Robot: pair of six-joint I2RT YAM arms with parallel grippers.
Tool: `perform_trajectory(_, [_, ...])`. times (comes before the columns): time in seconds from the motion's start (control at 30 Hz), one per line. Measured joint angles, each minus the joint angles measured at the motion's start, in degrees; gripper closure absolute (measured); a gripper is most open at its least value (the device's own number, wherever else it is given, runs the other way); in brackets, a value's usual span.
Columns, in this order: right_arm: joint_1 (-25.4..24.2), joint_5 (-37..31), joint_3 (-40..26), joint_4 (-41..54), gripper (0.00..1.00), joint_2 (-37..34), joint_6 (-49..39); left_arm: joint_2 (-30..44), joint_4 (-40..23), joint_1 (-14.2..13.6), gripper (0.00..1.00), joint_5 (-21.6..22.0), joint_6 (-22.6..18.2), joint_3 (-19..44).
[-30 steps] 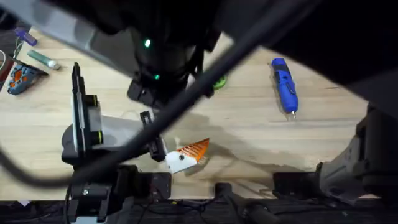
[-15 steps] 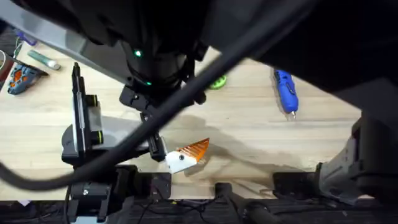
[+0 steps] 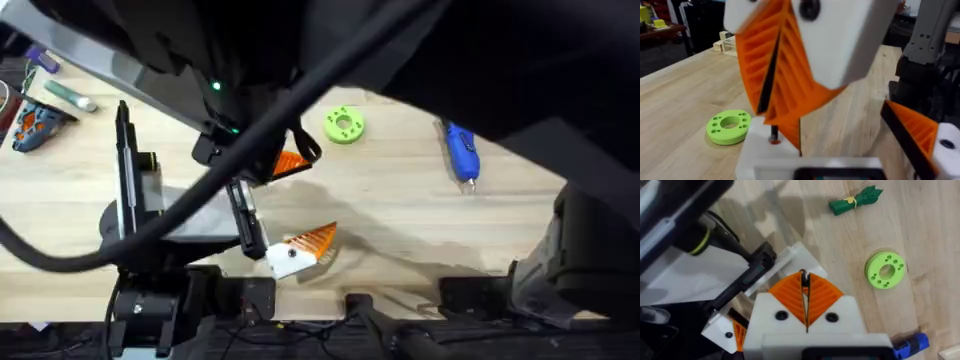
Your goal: Pick up the gripper from the table and insert it into the empty holder that is missing its gripper. Then pick up a screw, insert it into the mounting hole, and use the screwdriver to tighten it. Finally, clean up the table by picking up the vegetable and placing it into the bucket.
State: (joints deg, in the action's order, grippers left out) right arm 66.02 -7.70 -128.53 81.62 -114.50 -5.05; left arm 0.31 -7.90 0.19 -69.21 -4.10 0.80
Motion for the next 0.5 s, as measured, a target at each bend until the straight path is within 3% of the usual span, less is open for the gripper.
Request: perform_trajectory(0.5, [-0.2,0.0,0.0,0.7,0.995,-1.0,0.3,0.0,0.0,0.0,0.001,0.0,0.0,0.0])
